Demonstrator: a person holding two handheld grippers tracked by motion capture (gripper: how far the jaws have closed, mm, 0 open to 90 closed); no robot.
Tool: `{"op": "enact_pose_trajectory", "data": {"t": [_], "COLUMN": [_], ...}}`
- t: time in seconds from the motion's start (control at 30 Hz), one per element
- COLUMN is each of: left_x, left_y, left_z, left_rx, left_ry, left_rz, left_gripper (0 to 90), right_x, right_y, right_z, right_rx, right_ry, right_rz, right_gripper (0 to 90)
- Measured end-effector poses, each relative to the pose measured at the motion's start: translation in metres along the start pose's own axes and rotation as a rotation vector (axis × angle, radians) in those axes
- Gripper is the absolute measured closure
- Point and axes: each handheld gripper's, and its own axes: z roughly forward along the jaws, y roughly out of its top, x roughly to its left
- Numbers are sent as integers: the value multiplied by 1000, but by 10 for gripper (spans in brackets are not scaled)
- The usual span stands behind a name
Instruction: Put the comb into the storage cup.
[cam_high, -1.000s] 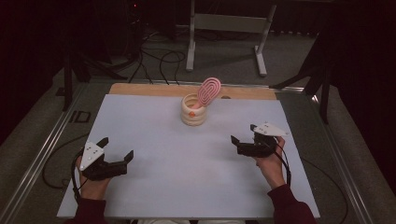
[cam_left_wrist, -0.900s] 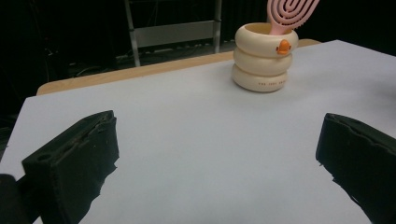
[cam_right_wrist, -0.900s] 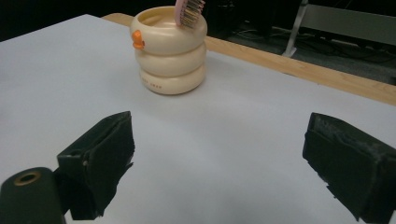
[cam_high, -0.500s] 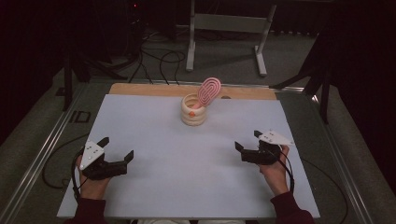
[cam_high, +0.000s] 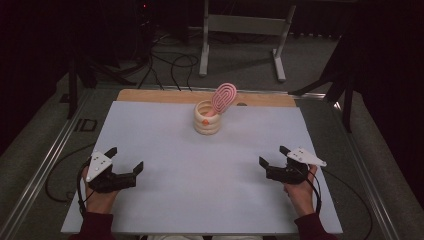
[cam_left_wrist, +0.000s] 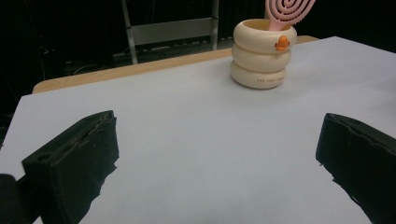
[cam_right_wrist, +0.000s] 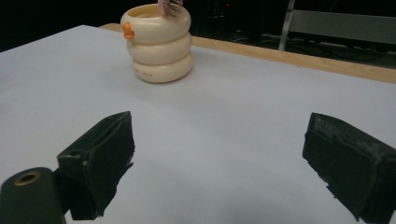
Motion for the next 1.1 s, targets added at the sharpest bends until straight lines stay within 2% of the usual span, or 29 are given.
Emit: {"op": "enact_pose_trajectory", "data": {"t": [0.5,1.1], "left_x": [2,2], "left_y": [-2,-8], "left_z": [-2,-2], "left_rx": [-14,-39], "left_ry": [-4,-29], "left_rz": [-3,-7], "left_gripper": [0,0], "right_x": [5,-4], "right_y": [-2,-4], "right_z": [-10,-22], "right_rx": [-17,-52], "right_ry": [24,-9], "right_rz": [-18,9], "right_gripper": [87,87]}}
